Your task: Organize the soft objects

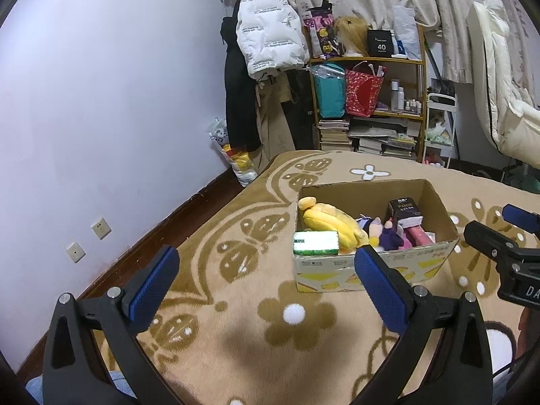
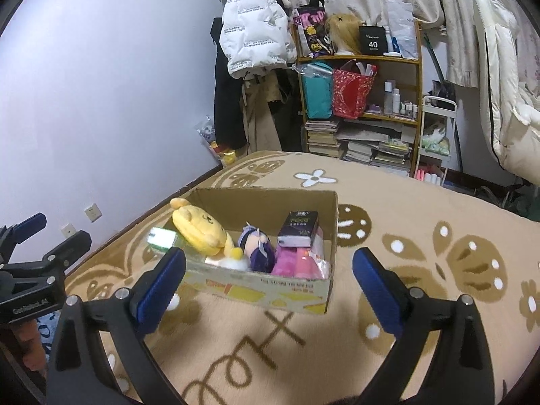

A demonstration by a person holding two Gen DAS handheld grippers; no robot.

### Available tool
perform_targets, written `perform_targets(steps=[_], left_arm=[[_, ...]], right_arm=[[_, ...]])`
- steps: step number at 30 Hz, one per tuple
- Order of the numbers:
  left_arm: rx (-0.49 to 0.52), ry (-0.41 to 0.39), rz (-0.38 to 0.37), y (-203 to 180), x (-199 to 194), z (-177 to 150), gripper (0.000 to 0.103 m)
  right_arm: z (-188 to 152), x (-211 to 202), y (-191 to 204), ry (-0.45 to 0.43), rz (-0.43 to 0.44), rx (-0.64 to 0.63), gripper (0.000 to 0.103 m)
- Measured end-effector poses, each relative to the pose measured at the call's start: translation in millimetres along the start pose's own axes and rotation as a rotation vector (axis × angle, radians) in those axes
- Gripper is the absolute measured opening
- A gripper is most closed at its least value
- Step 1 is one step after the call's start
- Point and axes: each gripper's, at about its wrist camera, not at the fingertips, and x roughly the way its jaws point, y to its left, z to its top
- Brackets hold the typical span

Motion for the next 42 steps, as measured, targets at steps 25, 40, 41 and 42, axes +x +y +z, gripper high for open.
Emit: perform_targets(steps=[25,40,41,42], left_arm=[[0.005,0.017,-0.028,-5,-6,-4,0.103],[0.026,0.015,-0.021,-10,-2,-7,0.103],[0.028,0.013,-0.021,-11,-3,-7,0.103],[0.03,0.013,-0.021,-12,-3,-8,0.103]], right_arm=[[-27,-44,1,-0.08,0.001,0.041,0.103],[-27,-33,0,-0.052,-0.015,0.051,0.103],[-27,-33,-1,-0.053,-0.019,0.052,0.103],[-27,-33,-1,-0.053,-0.02,0.053,0.103]])
